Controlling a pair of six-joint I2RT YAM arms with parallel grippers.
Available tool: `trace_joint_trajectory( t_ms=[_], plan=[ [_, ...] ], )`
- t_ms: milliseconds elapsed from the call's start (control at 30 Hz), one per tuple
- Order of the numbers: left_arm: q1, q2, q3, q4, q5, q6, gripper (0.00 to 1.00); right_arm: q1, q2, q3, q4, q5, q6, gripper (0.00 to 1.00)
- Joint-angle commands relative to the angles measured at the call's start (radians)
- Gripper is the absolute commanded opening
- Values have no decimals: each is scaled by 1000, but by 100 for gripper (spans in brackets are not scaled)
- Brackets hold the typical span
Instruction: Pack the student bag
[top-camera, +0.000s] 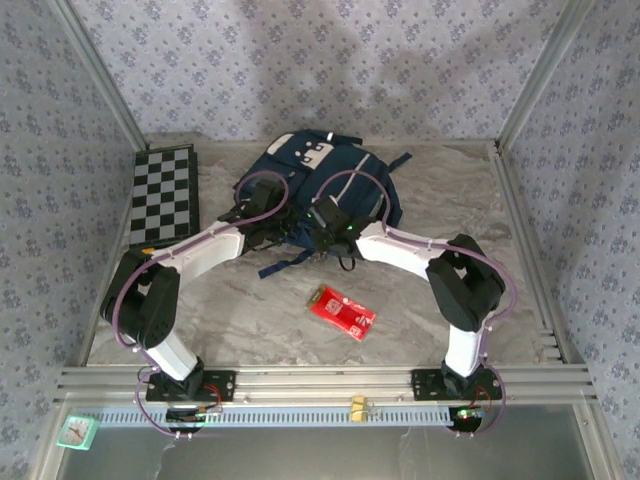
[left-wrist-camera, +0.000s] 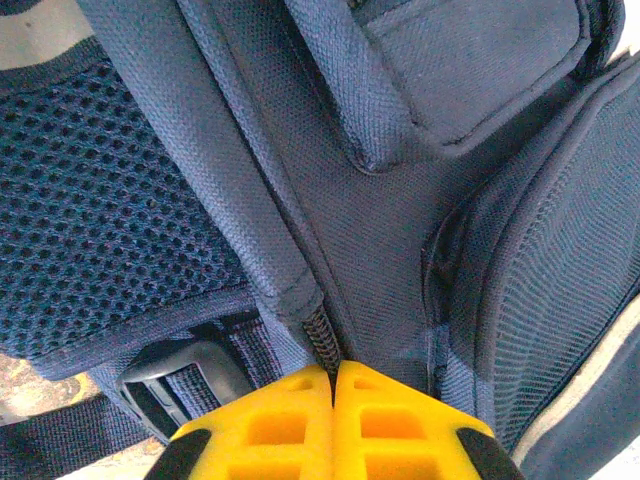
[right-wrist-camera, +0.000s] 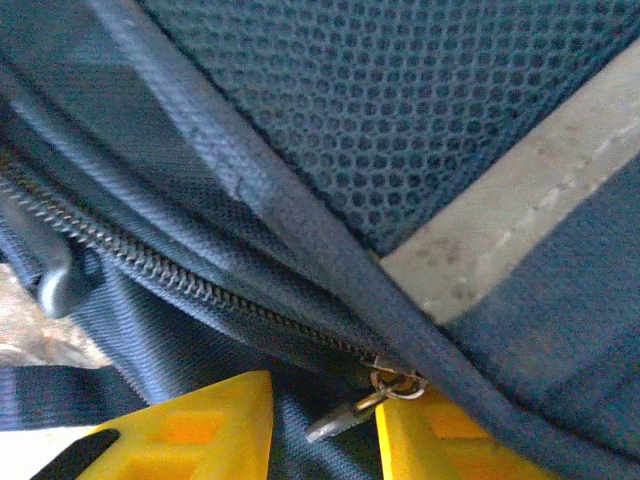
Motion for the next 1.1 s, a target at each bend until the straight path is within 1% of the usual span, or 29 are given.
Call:
trace_joint_trajectory(
  t_ms=[0,33,67,133,200,300,367,433,467,633,700,800,1000,1033,1067],
  plan=[
    [-9,1,27,-30,30,11,0,-10,37,85,0,79,49,35],
    [-11,1,28,-30,29,13,0,-8,40,85,0,92,60,38],
    [-10,4,27,-30,29,13,0,-7,41,81,9,101,65,38],
    [-11,6,28,-29,29,13,0,-8,47,85,24,109,75,38],
    [-11,10,27,-28,31,13,0,-11,49,89,56,91,66,37],
    [-11,11,28,-29,34,13,0,-9,49,101,86,98,52,29],
    [-10,7,26,-32,28,15,0,-12,58,124,34,117,69,26],
    [-8,2,25,-36,23,19,0,-11,61,146,-35,155,102,20],
    [-7,0,25,-39,21,22,0,-12,53,141,-51,170,112,15],
    [8,-11,23,-57,9,37,0,-16,-27,56,-57,178,131,3],
    [20,-18,21,-65,5,45,0,-22,-55,29,-73,177,125,0],
    [46,-29,15,-78,-1,61,0,-41,-104,-11,-98,152,104,0],
    [114,-23,27,-89,39,115,0,-75,-193,-95,-144,106,46,0],
    [125,-18,37,-99,49,127,0,-75,-206,-128,-139,63,31,0],
    [135,-11,44,-102,57,140,0,-75,-221,-148,-108,-16,-10,0]
  ],
)
